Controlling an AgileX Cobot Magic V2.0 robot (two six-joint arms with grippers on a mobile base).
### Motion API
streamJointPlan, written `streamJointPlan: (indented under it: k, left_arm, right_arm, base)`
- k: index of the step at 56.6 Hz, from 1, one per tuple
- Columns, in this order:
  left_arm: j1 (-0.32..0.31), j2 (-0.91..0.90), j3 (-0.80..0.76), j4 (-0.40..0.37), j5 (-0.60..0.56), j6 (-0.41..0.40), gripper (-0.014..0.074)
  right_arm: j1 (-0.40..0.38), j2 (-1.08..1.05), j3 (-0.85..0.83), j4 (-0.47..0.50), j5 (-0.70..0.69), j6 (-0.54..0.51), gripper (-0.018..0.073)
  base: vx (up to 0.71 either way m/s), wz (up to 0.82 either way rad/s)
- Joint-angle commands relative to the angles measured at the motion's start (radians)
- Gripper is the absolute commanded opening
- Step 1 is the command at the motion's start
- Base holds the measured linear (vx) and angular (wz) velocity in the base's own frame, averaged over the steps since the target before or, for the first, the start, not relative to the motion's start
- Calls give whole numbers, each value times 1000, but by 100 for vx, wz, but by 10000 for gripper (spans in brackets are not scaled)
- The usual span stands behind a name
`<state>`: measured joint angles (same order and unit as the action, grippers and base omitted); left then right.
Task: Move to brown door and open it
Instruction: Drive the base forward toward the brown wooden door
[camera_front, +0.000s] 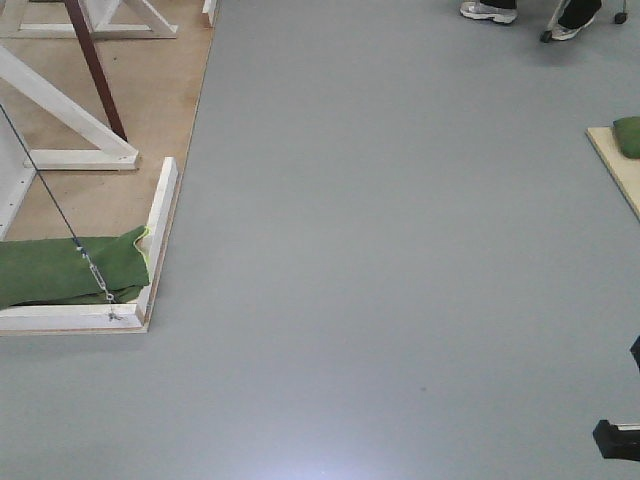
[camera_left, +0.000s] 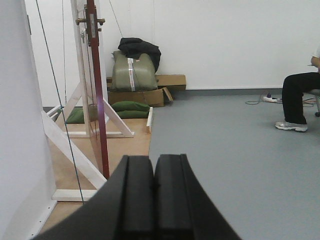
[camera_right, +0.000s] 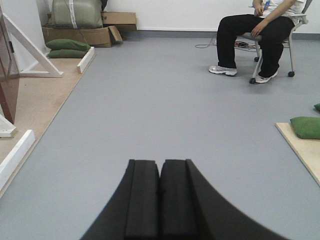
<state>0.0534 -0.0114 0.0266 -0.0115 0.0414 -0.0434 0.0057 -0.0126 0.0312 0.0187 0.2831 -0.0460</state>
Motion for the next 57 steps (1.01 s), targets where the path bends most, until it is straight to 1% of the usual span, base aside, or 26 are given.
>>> streamJointPlan:
  k: [1, 46, 57]
  left_arm:
    - [-3, -14, -18, -7, -78, -6, -6]
    - [-3, -15, -18, -7, -78, -6, -6]
    - [-3, -17, -18, -7, -78, -6, -6]
  right_arm:
    - [1, -10, 4, -5, -82, -5, 0]
    - [-1, -14, 4, -5, -84, -5, 0]
    - [13, -14, 4, -5, -82, -5, 0]
  base:
    - [0, 0]
    - [0, 0]
    - [1, 1]
